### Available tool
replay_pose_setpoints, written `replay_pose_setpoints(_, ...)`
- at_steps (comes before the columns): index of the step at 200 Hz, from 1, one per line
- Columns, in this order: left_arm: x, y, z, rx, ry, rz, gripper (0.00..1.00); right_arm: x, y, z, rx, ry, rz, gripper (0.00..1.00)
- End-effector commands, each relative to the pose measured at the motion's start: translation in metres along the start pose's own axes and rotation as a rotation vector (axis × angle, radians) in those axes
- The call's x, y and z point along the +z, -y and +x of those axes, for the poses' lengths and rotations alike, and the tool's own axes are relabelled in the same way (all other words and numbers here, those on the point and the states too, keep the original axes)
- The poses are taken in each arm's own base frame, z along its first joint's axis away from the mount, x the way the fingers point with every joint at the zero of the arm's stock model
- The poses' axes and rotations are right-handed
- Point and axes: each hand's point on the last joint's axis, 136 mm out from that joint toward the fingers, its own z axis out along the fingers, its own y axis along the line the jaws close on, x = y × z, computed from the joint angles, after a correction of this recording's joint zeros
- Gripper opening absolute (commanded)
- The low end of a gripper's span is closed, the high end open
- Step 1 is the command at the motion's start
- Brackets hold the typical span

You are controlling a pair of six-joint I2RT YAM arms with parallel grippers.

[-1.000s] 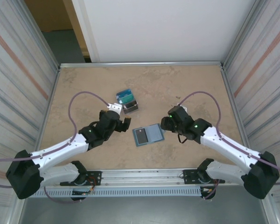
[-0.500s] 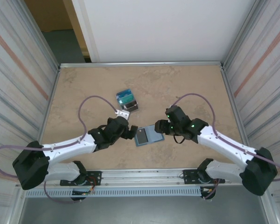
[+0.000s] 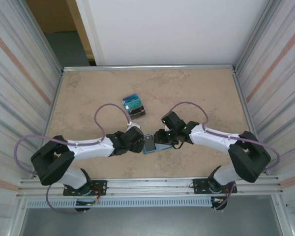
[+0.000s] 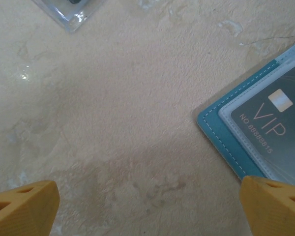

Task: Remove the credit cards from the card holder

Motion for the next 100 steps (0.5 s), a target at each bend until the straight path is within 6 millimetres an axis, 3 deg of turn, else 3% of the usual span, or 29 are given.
replay_pose_setpoints(1, -0.001, 0.005, -0.013, -0.005, 0.025, -0.005, 0.95, 0.005, -0.015, -0.006, -0.023, -0.013, -0.040, 0.43)
replay_pose_setpoints(100, 0.011, 0.006, -0.012, 0.005, 0.010, -0.036, 0.97, 0.024, -0.015, -0.005, -0.025, -0.054, -0.057, 0.24)
